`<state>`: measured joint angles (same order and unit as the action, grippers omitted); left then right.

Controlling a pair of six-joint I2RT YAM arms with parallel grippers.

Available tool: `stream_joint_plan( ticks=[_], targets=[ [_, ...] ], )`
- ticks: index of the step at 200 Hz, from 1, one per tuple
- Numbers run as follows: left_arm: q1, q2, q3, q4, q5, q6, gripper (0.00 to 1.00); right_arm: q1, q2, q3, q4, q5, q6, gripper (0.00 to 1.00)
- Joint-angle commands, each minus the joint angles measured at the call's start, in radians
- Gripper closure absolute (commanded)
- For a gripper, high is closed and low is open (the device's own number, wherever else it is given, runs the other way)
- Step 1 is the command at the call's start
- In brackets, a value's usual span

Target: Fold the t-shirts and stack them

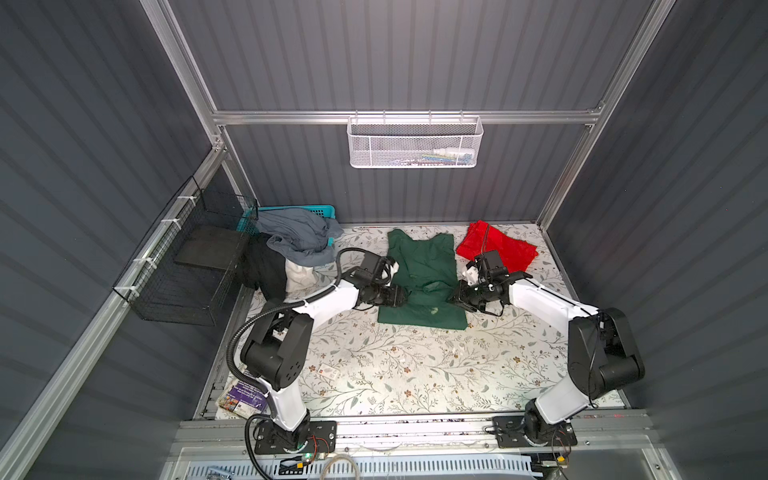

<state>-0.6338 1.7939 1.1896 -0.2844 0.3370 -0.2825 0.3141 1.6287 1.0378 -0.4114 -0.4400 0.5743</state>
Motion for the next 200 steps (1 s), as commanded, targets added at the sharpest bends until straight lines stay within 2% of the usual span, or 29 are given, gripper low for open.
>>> stream_joint_plan(
  ticks=[1,24,66,145,162,200],
  targets=[
    [-0.064,0.029,0.023,-0.029,0.077,0.09,0.43,0.006,0.047,-0.012,0.017,-0.053,-0.005,0.7],
    [-0.072,0.083,0.043,-0.025,0.085,0.074,0.45,0.005,0.09,-0.011,0.093,-0.072,0.014,0.7],
    [-0.072,0.161,0.058,0.01,0.017,0.062,0.48,-0.004,0.186,0.047,0.128,-0.068,0.034,0.76],
    [-0.069,0.251,0.212,-0.019,-0.077,0.064,0.49,-0.028,0.294,0.193,0.103,-0.039,0.005,0.77],
    [-0.06,0.292,0.29,-0.052,-0.085,0.071,0.5,-0.036,0.306,0.216,0.099,-0.033,0.0,0.77],
    [-0.031,0.315,0.338,-0.044,-0.153,0.06,0.5,-0.06,0.335,0.267,0.095,-0.022,-0.007,0.76]
  ],
)
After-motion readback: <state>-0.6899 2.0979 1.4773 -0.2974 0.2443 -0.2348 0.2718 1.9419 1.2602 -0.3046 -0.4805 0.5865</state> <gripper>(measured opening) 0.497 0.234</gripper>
